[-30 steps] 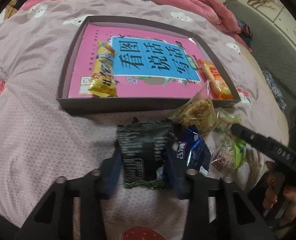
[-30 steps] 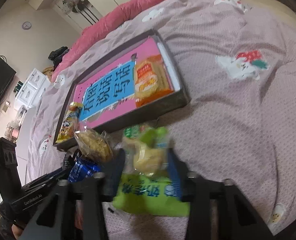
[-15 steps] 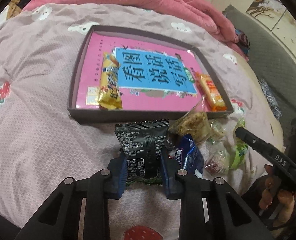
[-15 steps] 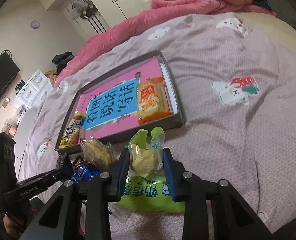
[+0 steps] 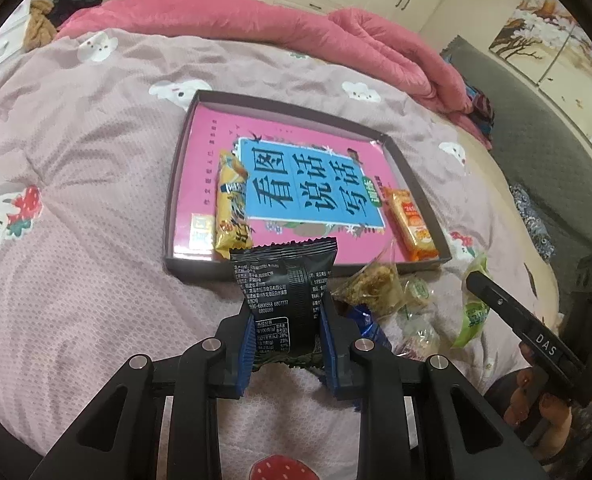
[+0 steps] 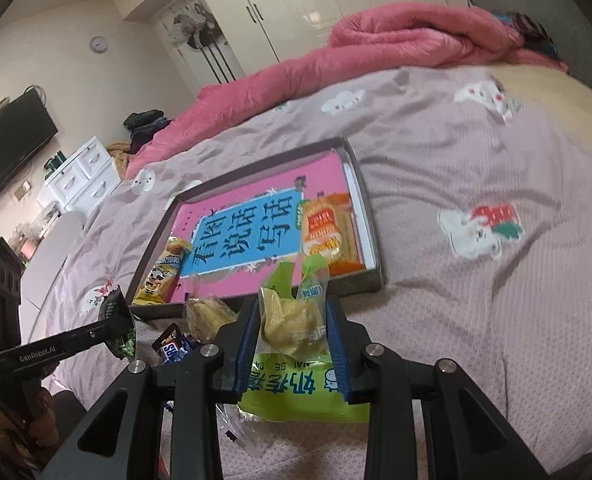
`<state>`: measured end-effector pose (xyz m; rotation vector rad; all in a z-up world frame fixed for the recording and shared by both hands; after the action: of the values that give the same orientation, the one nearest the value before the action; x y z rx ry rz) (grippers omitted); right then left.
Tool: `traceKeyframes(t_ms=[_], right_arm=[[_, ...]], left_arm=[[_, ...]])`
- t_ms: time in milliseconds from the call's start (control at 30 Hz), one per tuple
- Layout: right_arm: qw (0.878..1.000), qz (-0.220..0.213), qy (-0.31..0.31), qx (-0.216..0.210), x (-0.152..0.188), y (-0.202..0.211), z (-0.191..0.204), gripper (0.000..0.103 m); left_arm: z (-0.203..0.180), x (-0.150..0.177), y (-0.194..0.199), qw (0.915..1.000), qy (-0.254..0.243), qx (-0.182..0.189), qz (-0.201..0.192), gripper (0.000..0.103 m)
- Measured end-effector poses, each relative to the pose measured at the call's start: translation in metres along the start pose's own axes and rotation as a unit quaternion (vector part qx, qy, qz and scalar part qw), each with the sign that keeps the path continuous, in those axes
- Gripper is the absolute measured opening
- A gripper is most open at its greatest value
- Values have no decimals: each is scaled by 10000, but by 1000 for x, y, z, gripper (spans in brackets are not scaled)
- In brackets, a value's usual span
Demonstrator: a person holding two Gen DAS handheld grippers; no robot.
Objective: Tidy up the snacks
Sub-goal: 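Grasp the black snack bag with the left tool while the right tool grasps the green-and-yellow bag, then lower the black bag into the tray with the left tool while the right tool releases the green bag there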
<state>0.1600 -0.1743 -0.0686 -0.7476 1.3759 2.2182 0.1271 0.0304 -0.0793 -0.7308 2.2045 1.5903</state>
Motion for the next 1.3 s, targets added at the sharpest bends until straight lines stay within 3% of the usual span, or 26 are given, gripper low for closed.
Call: traceKeyframes(t_ms=[700,1300], right_arm=[[9982,-462,389,-34,-26,5,14,33],[9974,-653,300,-51,-54,-5,7,33]], left_arm=[[0,-20,12,9994,-2,-104,-333,29],[-6,-43,-5,9987,-139,-253,-424,29]])
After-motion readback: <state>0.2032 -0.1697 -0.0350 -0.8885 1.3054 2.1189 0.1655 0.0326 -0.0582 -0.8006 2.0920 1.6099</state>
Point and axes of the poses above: each gripper's, at about its wrist camera, not at the fingertips, and y roughly against the way its jaws point, z to its left, x to its underside, the point moved 8 cm from there along -y, roughly the way its jaws point, and after that the axes turned 3 degrees about -y, right-handed, at the moved point
